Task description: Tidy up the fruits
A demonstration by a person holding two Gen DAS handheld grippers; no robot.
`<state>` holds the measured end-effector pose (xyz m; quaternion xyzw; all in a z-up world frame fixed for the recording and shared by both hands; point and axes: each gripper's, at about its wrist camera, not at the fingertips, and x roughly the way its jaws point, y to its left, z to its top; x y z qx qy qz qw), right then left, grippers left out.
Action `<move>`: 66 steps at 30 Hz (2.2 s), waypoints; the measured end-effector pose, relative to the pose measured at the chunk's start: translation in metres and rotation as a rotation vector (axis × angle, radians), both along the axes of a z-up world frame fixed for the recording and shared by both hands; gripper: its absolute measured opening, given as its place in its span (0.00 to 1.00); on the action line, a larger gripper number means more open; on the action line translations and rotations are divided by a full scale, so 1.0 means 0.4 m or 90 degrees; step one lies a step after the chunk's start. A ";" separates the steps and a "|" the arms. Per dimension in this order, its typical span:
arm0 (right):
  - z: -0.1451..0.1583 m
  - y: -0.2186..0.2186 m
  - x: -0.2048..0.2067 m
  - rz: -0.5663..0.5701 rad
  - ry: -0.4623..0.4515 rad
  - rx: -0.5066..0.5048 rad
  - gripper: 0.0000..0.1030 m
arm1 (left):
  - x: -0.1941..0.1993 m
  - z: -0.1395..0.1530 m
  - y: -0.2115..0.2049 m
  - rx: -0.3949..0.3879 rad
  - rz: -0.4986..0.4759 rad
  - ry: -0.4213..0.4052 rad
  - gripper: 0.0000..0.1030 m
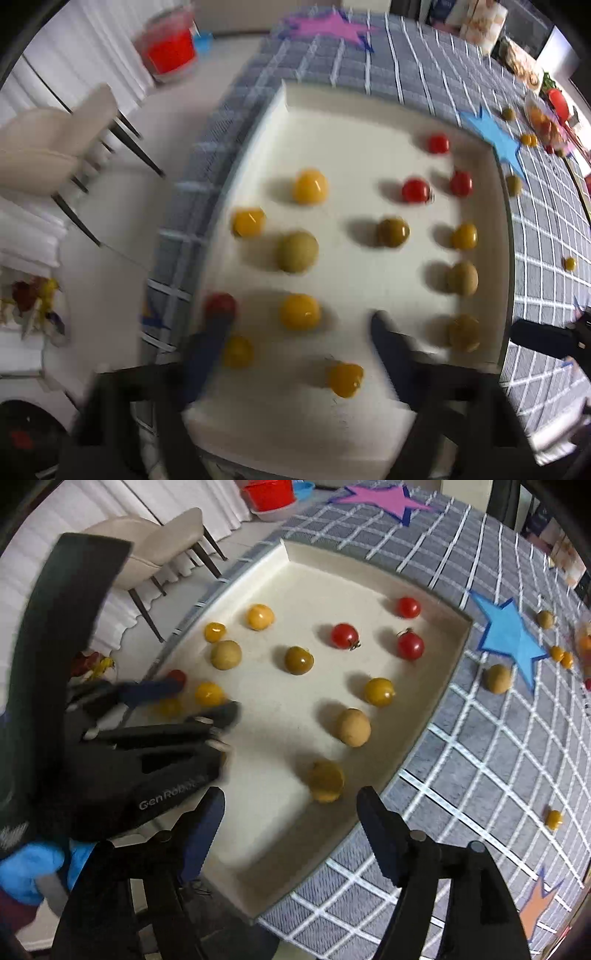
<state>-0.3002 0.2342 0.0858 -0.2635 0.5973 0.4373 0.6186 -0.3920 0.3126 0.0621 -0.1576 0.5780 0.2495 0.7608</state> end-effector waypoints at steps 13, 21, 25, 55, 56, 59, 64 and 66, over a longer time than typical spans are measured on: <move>0.122 -0.104 0.072 -0.080 -0.005 -0.011 0.82 | -0.024 0.104 -0.059 -0.005 -0.045 0.015 1.00; 0.191 -0.100 0.108 -0.114 -0.006 -0.005 1.00 | -0.050 0.199 -0.115 0.024 -0.091 -0.003 1.00; 0.223 -0.085 0.108 -0.101 -0.037 -0.026 1.00 | -0.061 0.219 -0.117 -0.005 -0.098 0.001 1.00; 0.263 -0.036 0.046 -0.021 -0.104 -0.075 0.99 | -0.100 0.273 -0.136 0.001 -0.094 0.025 1.00; 0.262 -0.035 0.046 -0.020 -0.104 -0.075 0.99 | -0.099 0.272 -0.137 0.002 -0.094 0.026 1.00; 0.262 -0.034 0.044 -0.020 -0.104 -0.075 0.99 | -0.098 0.272 -0.138 0.005 -0.095 0.028 1.00; 0.263 -0.033 0.046 -0.024 -0.104 -0.075 0.99 | -0.097 0.272 -0.137 0.012 -0.100 0.032 1.00; 0.261 -0.032 0.046 -0.023 -0.103 -0.075 1.00 | -0.098 0.271 -0.138 0.013 -0.102 0.033 1.00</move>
